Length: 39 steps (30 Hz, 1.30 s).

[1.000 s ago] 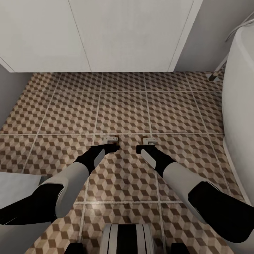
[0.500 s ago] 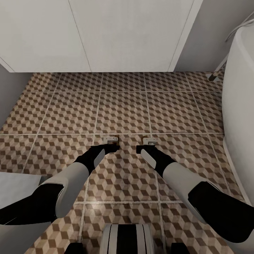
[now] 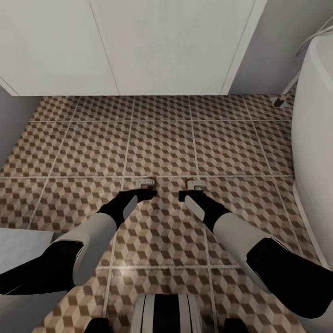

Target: Take the four mousetraps from the cabinet in the bathroom and place them on the bathroom floor. Make sure all four end up on the same floor surface, and ensure that at least two of them are either under or directly next to the same bathroom sink.

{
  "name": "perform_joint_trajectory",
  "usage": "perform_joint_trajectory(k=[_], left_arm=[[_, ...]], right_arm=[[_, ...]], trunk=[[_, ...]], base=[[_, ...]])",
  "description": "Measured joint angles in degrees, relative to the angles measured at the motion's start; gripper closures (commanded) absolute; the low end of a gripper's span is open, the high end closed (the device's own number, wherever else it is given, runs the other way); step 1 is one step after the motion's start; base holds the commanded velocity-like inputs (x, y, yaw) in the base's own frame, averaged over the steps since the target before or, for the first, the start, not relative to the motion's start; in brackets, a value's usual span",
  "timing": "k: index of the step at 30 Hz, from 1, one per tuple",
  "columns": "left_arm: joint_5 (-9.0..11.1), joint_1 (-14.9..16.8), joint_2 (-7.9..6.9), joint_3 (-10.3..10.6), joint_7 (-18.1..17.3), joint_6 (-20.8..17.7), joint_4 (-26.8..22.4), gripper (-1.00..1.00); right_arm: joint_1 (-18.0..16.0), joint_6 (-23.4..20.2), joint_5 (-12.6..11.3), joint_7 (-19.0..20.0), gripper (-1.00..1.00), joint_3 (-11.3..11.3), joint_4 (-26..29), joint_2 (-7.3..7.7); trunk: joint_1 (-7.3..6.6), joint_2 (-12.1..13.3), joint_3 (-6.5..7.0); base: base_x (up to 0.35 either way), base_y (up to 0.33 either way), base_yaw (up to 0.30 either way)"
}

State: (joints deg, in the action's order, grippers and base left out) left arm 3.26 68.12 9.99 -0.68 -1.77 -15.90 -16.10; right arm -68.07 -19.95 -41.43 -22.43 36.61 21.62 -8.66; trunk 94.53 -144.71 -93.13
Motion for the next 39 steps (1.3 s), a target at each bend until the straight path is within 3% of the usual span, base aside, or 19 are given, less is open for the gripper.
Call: perform_joint_trajectory(k=[28, 39], left_arm=[[0.0, 0.0, 0.0, 0.0, 0.09, -0.08, -1.63, 1.0], [0.01, -0.01, -0.01, -0.06, 0.09, -0.06, -1.64, 1.0]], right_arm=[[0.0, -0.05, 0.0, 0.13, 1.0, 0.0, 0.0, 0.0], [-0.01, 0.01, 0.01, 0.21, 1.0, 0.02, -0.01, -0.01]], trunk=[[-0.02, 0.0, 0.0], [0.01, 0.0, 0.0]], base=[[0.32, 0.0, 0.002], [0.171, 0.0, 0.174]])
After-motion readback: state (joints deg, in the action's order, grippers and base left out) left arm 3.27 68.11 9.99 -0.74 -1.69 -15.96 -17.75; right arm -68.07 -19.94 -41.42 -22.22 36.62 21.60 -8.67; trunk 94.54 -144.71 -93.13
